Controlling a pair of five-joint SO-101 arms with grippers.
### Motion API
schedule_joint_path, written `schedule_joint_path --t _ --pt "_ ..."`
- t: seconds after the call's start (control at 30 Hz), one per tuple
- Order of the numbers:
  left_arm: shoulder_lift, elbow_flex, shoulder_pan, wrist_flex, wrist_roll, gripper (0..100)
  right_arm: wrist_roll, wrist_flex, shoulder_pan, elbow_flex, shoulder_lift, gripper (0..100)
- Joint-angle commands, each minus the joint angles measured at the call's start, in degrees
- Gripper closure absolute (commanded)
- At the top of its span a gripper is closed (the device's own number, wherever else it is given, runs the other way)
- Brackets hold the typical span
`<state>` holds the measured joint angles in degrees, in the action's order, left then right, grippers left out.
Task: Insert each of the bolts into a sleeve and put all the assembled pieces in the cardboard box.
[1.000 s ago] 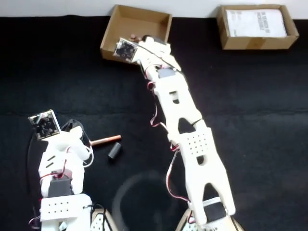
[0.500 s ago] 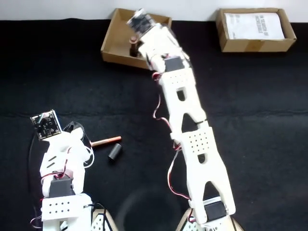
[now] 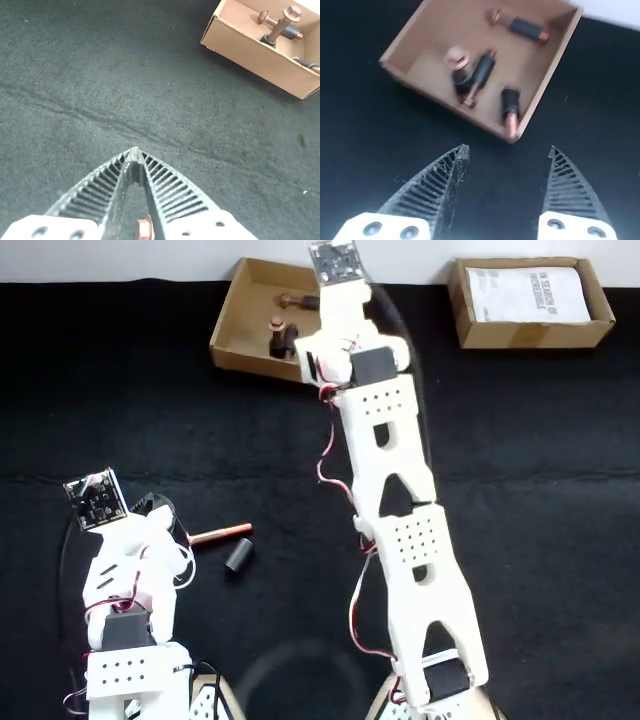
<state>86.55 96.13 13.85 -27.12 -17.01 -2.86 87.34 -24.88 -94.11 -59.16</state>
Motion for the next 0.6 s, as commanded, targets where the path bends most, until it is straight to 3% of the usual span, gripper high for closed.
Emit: schedule_joint_path --t 0.0,0.17,0.37,0.57 --pt "0.84 1.36 2.95 0.18 0.44 99 -5.19 6.90 -3.47 -7.16 8.13 77.5" --pt "0.84 1.45 8.48 -0.09 0.44 99 -14.59 13.49 -8.66 -7.08 10.51 77.5" --pt "0.84 1.45 18.07 -0.18 0.44 99 -25.76 13.67 -10.24 -6.55 8.48 77.5" --pt "0.84 1.45 24.04 -1.05 0.44 99 -31.56 13.67 -10.51 12.88 6.29 77.5"
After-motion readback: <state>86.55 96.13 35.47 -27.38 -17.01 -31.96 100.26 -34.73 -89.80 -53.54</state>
